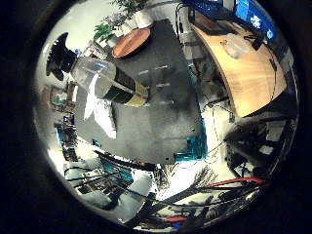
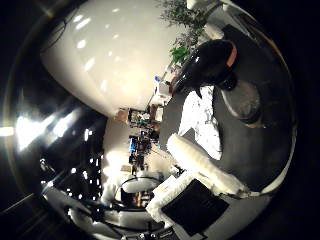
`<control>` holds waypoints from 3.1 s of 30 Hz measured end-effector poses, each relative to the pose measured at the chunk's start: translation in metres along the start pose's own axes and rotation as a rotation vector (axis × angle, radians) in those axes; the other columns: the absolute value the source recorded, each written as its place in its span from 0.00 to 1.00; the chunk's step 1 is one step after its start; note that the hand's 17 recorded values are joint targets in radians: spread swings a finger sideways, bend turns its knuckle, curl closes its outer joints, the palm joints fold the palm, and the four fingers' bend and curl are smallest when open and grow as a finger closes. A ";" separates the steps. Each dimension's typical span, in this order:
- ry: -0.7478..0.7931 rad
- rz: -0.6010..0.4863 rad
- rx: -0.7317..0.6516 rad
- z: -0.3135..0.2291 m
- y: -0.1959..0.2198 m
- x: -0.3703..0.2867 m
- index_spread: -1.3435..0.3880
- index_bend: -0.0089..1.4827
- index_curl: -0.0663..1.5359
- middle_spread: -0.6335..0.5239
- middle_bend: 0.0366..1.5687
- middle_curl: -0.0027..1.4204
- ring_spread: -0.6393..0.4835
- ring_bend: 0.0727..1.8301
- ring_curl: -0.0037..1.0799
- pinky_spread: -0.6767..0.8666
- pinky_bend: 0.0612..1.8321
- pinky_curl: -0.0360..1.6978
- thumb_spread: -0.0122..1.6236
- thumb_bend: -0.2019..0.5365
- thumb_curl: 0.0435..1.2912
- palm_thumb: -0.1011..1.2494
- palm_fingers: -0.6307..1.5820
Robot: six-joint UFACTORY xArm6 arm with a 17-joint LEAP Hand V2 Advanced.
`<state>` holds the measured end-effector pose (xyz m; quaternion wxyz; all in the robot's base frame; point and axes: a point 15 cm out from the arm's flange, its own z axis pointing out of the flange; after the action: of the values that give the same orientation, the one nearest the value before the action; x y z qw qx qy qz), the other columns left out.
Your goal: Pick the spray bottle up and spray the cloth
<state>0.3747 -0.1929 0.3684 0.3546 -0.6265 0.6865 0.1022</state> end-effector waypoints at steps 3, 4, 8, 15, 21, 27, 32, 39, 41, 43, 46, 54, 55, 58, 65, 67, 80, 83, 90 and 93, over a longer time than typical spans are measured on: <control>-0.003 0.002 0.001 0.000 -0.001 0.008 0.62 0.11 0.21 0.59 0.12 0.25 0.73 0.14 0.23 0.71 0.17 0.19 0.69 0.24 0.20 0.51 0.38; -0.008 0.006 0.000 0.001 0.000 0.014 0.62 0.11 0.21 0.59 0.12 0.25 0.73 0.14 0.23 0.71 0.17 0.19 0.69 0.24 0.20 0.51 0.38; -0.027 0.004 0.003 0.004 0.002 0.030 0.62 0.11 0.21 0.59 0.12 0.25 0.72 0.14 0.23 0.71 0.17 0.19 0.69 0.25 0.20 0.51 0.38; -0.129 0.017 0.072 0.014 -0.008 0.045 0.62 0.11 0.21 0.59 0.12 0.26 0.71 0.14 0.23 0.71 0.17 0.19 0.69 0.25 0.20 0.51 0.38; -0.203 0.008 0.112 0.027 -0.013 0.061 0.62 0.11 0.22 0.58 0.12 0.25 0.71 0.14 0.23 0.71 0.17 0.19 0.69 0.25 0.20 0.52 0.38; -0.257 0.040 0.148 0.034 -0.012 0.079 0.62 0.12 0.22 0.57 0.11 0.25 0.70 0.14 0.23 0.71 0.16 0.19 0.68 0.25 0.20 0.53 0.39; -0.279 0.055 0.135 0.044 -0.008 0.085 0.62 0.11 0.22 0.57 0.12 0.26 0.70 0.14 0.23 0.71 0.16 0.19 0.68 0.25 0.20 0.53 0.39; -0.331 0.041 0.090 0.060 -0.006 0.071 0.62 0.11 0.22 0.57 0.12 0.26 0.70 0.14 0.22 0.71 0.16 0.19 0.69 0.25 0.20 0.54 0.39; -0.339 0.040 0.079 0.065 -0.006 0.068 0.62 0.11 0.22 0.57 0.12 0.26 0.70 0.14 0.22 0.71 0.16 0.19 0.69 0.25 0.20 0.54 0.39; -0.346 0.036 0.068 0.070 -0.007 0.064 0.62 0.11 0.22 0.57 0.12 0.26 0.70 0.14 0.22 0.71 0.16 0.19 0.69 0.25 0.20 0.54 0.39; -0.354 0.033 0.052 0.077 -0.008 0.060 0.62 0.11 0.22 0.57 0.12 0.26 0.70 0.14 0.22 0.71 0.16 0.19 0.68 0.25 0.21 0.54 0.39; -0.366 0.007 0.005 0.093 -0.011 0.044 0.62 0.11 0.22 0.57 0.12 0.26 0.70 0.14 0.22 0.70 0.16 0.19 0.68 0.24 0.21 0.54 0.39; -0.367 0.002 -0.003 0.095 -0.011 0.042 0.62 0.11 0.22 0.57 0.12 0.26 0.70 0.15 0.22 0.71 0.15 0.19 0.68 0.24 0.21 0.54 0.39; -0.370 -0.008 -0.015 0.099 -0.012 0.037 0.62 0.11 0.21 0.57 0.12 0.26 0.70 0.15 0.22 0.71 0.15 0.19 0.68 0.24 0.21 0.54 0.39; -0.385 -0.016 -0.033 0.110 -0.017 0.030 0.62 0.11 0.21 0.57 0.12 0.26 0.70 0.15 0.22 0.70 0.16 0.19 0.68 0.24 0.21 0.54 0.39; -0.391 -0.021 -0.044 0.114 -0.018 0.025 0.62 0.11 0.21 0.57 0.12 0.26 0.70 0.15 0.22 0.71 0.16 0.19 0.68 0.24 0.21 0.54 0.39; -0.405 -0.058 -0.061 0.124 -0.033 0.002 0.62 0.11 0.22 0.57 0.12 0.26 0.70 0.15 0.22 0.71 0.16 0.19 0.68 0.24 0.21 0.54 0.39; -0.408 -0.067 -0.062 0.125 -0.035 -0.004 0.62 0.11 0.21 0.57 0.13 0.26 0.70 0.16 0.23 0.71 0.16 0.19 0.68 0.24 0.21 0.54 0.39; -0.425 -0.079 -0.056 0.128 -0.040 -0.016 0.62 0.11 0.21 0.57 0.13 0.26 0.69 0.16 0.23 0.71 0.16 0.19 0.68 0.24 0.21 0.54 0.39; -0.437 -0.081 -0.067 0.129 -0.039 -0.021 0.62 0.11 0.21 0.56 0.14 0.26 0.69 0.17 0.23 0.71 0.16 0.19 0.68 0.24 0.21 0.54 0.40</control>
<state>0.4562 -0.1088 0.2990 0.4776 -0.6281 0.5638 0.2439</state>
